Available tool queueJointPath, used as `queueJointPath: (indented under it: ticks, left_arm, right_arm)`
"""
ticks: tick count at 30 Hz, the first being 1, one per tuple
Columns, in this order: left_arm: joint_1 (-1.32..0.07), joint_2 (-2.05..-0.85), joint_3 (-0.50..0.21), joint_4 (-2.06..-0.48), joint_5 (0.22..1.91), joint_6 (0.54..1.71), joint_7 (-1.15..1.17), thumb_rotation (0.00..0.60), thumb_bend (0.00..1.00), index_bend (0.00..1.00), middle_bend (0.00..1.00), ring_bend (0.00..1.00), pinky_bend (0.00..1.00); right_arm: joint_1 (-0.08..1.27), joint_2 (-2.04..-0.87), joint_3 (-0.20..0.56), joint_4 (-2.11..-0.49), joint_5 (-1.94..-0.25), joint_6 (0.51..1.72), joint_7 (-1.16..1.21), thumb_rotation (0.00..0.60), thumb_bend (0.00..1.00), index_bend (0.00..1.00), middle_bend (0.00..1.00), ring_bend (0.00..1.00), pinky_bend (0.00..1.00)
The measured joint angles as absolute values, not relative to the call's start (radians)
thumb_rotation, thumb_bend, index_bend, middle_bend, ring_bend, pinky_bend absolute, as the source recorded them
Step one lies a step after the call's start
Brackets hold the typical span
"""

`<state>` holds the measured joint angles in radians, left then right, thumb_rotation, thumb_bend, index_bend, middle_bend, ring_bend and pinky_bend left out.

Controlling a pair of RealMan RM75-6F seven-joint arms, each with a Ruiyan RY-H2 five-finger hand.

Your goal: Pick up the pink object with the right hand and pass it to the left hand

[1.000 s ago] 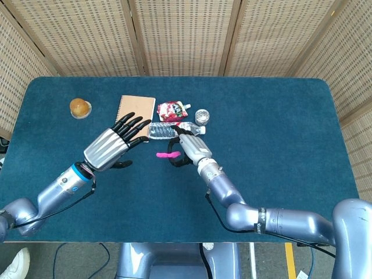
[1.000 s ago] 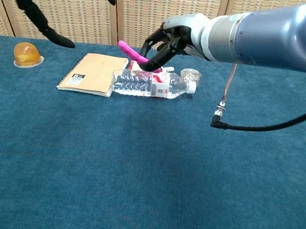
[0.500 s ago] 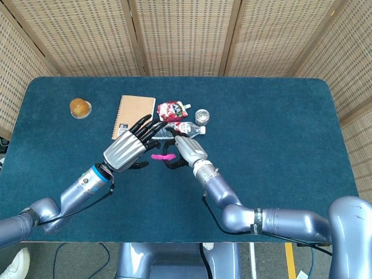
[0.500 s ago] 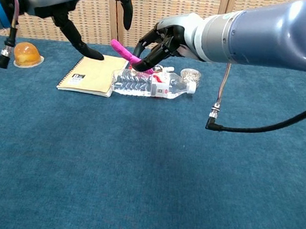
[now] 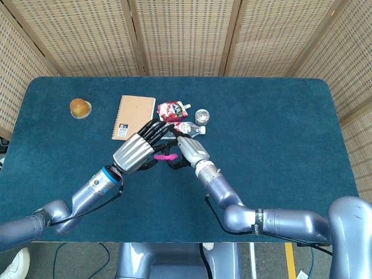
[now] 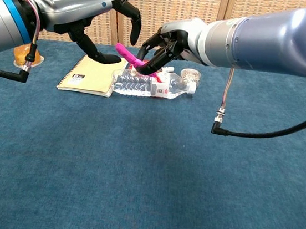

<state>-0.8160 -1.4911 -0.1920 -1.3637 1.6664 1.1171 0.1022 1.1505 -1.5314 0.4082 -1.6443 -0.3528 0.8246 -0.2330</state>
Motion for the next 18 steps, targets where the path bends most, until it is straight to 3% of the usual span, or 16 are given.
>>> queueJointPath:
  ticks: [18]
  left_arm:
    - [-0.847,-1.537,-0.181,-1.338,1.621,1.098,0.134,0.6,0.35,0.53,0.0,0.0,0.0]
  right_arm:
    - [1.149,-1.529,0.388,-1.632,-0.369,0.82,-0.2,0.6,0.61,0.68,0.11,0.0,0.0]
